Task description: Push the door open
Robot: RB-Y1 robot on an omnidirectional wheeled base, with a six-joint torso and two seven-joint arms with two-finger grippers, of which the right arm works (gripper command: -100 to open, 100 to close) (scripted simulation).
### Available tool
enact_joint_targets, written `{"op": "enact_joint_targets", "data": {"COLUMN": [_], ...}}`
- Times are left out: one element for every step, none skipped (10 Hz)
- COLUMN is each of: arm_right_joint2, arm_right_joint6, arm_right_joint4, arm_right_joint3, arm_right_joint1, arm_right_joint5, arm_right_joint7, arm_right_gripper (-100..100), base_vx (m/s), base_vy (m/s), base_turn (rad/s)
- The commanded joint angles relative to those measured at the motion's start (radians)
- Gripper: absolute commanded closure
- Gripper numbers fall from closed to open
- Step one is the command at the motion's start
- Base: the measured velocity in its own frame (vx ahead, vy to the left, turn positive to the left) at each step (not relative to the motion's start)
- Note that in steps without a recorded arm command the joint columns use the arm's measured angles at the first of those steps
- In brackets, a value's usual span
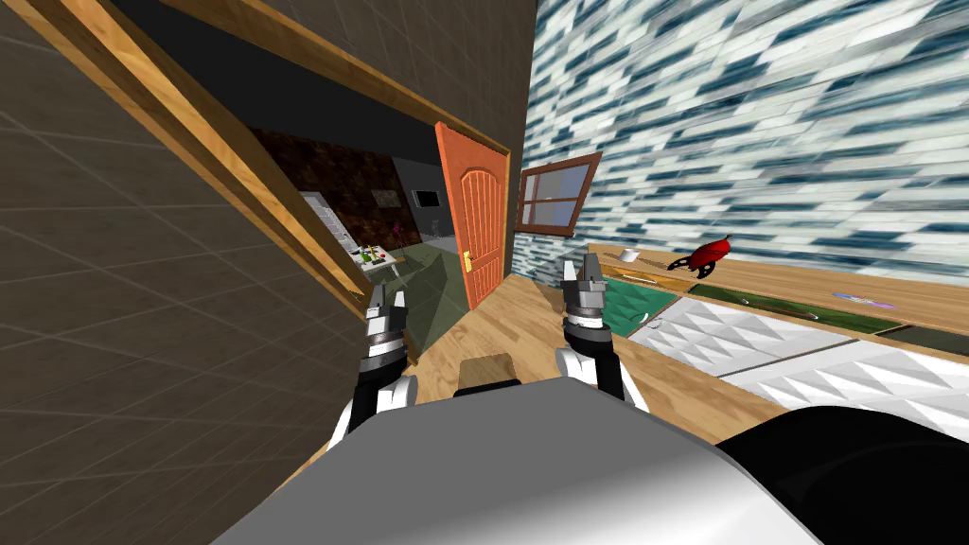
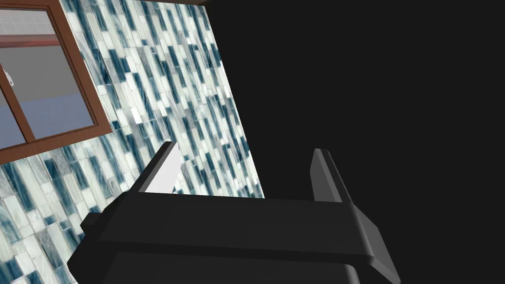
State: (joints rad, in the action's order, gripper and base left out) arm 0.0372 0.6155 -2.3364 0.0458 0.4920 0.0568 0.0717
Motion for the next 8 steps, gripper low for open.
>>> {"op": "enact_joint_targets", "data": {"arm_right_joint2": [-0.012, -0.015, -0.022, -0.03, -0.034, -0.038, -0.046, -0.05], "arm_right_joint6": [-0.007, -0.009, -0.014, -0.02, -0.023, -0.026, -0.033, -0.037], "arm_right_joint4": [0.032, 0.042, 0.062, 0.088, 0.102, 0.117, 0.149, 0.167], "arm_right_joint3": [-0.008, -0.01, -0.015, -0.021, -0.025, -0.028, -0.036, -0.04], "arm_right_joint1": [-0.018, -0.023, -0.034, -0.049, -0.057, -0.065, -0.082, -0.092], "arm_right_joint5": [-0.001, -0.002, -0.003, -0.004, -0.005, -0.005, -0.007, -0.008], "arm_right_joint7": [-0.004, -0.006, -0.008, -0.012, -0.014, -0.016, -0.02, -0.022], "arm_right_gripper": [-100, -100, -100, -100, -100, -100, -100, -100], "base_vx": [0.172, 0.136, 0.124, 0.14, 0.114, 0.101, 0.151, 0.138], "base_vy": [0.013, -0.037, -0.051, -0.052, -0.045, -0.032, -0.041, -0.056], "base_turn": [0.053, 0.089, 0.06, 0.075, 0.072, 0.042, 0.092, 0.082]}}
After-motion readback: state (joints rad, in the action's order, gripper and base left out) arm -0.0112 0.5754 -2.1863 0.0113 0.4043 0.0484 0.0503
